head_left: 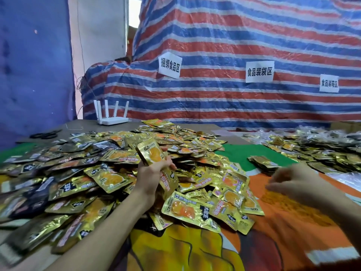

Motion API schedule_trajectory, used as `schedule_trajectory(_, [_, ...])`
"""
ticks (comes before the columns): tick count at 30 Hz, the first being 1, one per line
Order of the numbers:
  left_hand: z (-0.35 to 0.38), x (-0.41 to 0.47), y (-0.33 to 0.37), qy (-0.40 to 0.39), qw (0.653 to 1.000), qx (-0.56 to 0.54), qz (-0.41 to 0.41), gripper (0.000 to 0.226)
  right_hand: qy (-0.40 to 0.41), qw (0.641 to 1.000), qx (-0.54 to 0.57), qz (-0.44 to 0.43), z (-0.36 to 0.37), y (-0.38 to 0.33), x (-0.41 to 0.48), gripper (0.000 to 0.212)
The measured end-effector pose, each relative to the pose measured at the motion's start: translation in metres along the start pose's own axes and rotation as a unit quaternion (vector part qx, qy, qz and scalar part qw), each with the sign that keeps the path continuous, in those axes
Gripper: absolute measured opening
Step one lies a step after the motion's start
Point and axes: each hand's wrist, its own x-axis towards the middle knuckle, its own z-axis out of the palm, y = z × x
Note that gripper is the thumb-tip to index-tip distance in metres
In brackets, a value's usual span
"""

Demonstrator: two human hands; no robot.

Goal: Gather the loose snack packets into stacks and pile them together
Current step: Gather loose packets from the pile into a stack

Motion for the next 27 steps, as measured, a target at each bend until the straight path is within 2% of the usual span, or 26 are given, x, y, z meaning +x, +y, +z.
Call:
schedule_trajectory(2, [-0.002,0.002,0.002,-0.004,0.999,-0.035,-0.027,0.031,-0.021,0.985,0.155,-0.067,0.012,-0.035,0.002,0.009])
schedule_trajectory(4, [-0.005,0.003,0.005,-0.027,0.994,-0.09,-0.054,0.033,-0.096,0.953,0.271,-0.099,0.032,-0.073,0.007,0.022])
schedule_trajectory(6, [-0.008,0.004,0.009,-0.073,0.984,-0.136,-0.09,0.042,-0.141,0.925,0.332,-0.117,0.055,-0.105,0.021,0.028])
schedule_trajectory(9, [-0.015,0.007,0.012,-0.121,0.97,-0.153,-0.143,0.047,-0.166,0.895,0.388,-0.146,0.088,-0.139,0.049,0.013])
schedule_trajectory(11, [-0.02,0.009,0.013,-0.132,0.97,-0.143,-0.145,0.05,-0.137,0.885,0.419,-0.147,0.109,-0.147,0.064,0.006])
schedule_trajectory(14, [-0.026,0.012,0.015,-0.127,0.976,-0.096,-0.147,0.047,-0.082,0.875,0.455,-0.145,0.136,-0.139,0.075,0.008])
schedule_trajectory(18, [-0.026,0.016,0.015,-0.126,0.98,-0.039,-0.15,0.038,-0.09,0.864,0.475,-0.143,0.15,-0.124,0.082,0.008])
schedule_trajectory(20, [-0.027,0.016,0.015,-0.125,0.978,-0.065,-0.151,0.03,-0.112,0.863,0.476,-0.127,0.151,-0.119,0.084,0.009])
schedule_trajectory(22, [-0.029,0.015,0.015,-0.138,0.966,-0.156,-0.156,0.03,-0.157,0.848,0.495,-0.103,0.149,-0.116,0.083,0.012])
schedule_trajectory(24, [-0.033,0.016,0.016,-0.138,0.951,-0.234,-0.148,0.036,-0.232,0.802,0.542,-0.092,0.144,-0.115,0.081,0.007])
schedule_trajectory(27, [-0.034,0.017,0.018,-0.136,0.939,-0.279,-0.147,0.039,-0.312,0.702,0.632,-0.103,0.135,-0.115,0.077,0.006])
